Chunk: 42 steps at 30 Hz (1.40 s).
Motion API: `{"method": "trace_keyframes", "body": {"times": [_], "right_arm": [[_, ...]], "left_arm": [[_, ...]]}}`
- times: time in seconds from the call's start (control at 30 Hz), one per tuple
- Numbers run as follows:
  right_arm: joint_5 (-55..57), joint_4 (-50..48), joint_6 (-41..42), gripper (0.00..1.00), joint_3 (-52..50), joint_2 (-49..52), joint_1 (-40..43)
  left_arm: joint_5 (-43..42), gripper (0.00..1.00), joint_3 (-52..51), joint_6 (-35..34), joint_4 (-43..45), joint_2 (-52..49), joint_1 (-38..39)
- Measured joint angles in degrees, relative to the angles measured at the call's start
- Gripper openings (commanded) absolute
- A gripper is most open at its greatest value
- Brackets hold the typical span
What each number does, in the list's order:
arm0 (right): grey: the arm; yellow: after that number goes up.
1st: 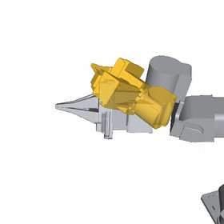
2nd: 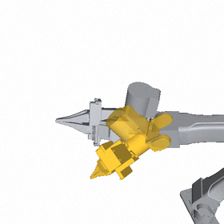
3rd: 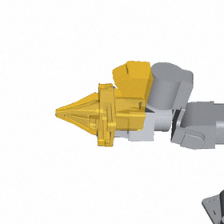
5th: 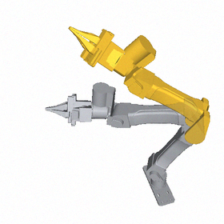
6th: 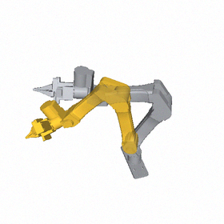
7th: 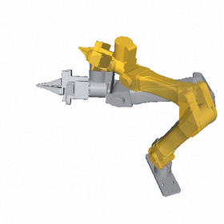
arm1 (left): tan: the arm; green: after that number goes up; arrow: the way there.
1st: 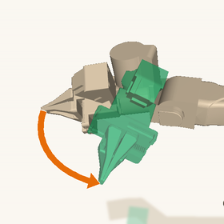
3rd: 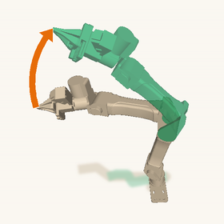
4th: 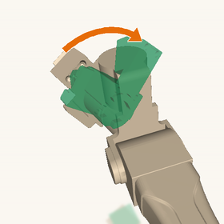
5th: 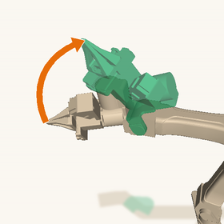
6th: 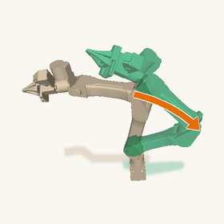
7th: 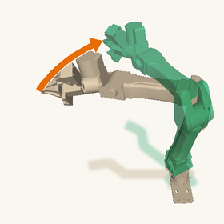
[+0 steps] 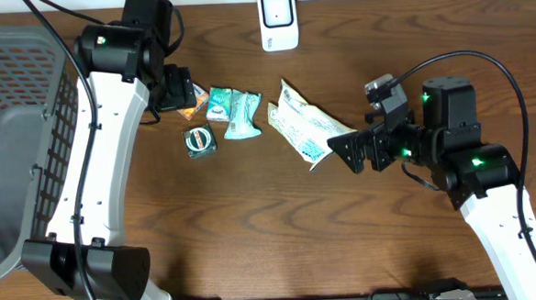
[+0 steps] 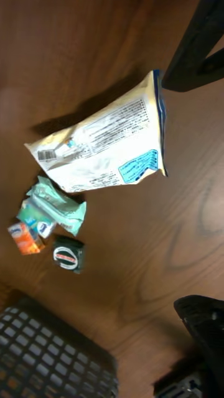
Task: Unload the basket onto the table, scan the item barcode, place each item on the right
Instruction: 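Reach the right gripper toward the white-and-gold snack bag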
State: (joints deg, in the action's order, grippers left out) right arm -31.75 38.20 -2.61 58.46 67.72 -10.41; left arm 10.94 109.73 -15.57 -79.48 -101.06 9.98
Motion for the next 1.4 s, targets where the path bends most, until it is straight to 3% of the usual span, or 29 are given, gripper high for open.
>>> {"method": "trace_keyframes", "body": {"times": [0.23,0.5,0.6,0.77,0.8,0.87,0.9,1.0,1.17,1.4], "right_arm": [[0.0,-0.5,0.5,0.99,0.0,0.0,0.0],[1.1,-7.7,6.0,0.98,0.0,0.3,-0.4],[2.7,-12.6,9.0,0.8,0.1,1.2,-1.2],[3.6,-22.9,14.1,0.66,0.7,4.4,-2.5],[3.7,-23.9,15.1,0.57,1.2,5.2,-2.6],[3.8,-24.4,16.2,0.29,3.2,7.8,-3.1],[3.9,-24.2,17.0,0.19,4.6,9.2,-3.4],[5.0,-21.2,17.8,0.06,11.1,15.3,-4.9],[8.4,-12.3,18.1,0.01,20.9,25.1,-7.4],[17.3,1.9,15.2,0.01,23.3,36.6,-11.1]], "left_arm": [[0.0,0.98,0.0,0.0,0.0,0.0,0.0],[0.0,0.97,0.0,0.0,0.0,0.0,0.0],[0.0,0.98,0.0,0.0,0.0,0.0,0.0],[0.1,0.98,0.0,0.0,0.0,0.0,0.0],[0.2,0.98,0.0,0.0,0.0,0.0,0.0],[0.2,0.98,0.0,0.0,0.0,0.0,0.0],[0.2,0.98,0.0,0.0,0.0,0.0,0.0],[0.2,0.97,0.0,0.0,0.0,0.0,0.0],[0.2,0.98,0.0,0.0,0.0,0.0,0.0],[0.2,0.98,0.0,0.0,0.0,0.0,0.0]]}}
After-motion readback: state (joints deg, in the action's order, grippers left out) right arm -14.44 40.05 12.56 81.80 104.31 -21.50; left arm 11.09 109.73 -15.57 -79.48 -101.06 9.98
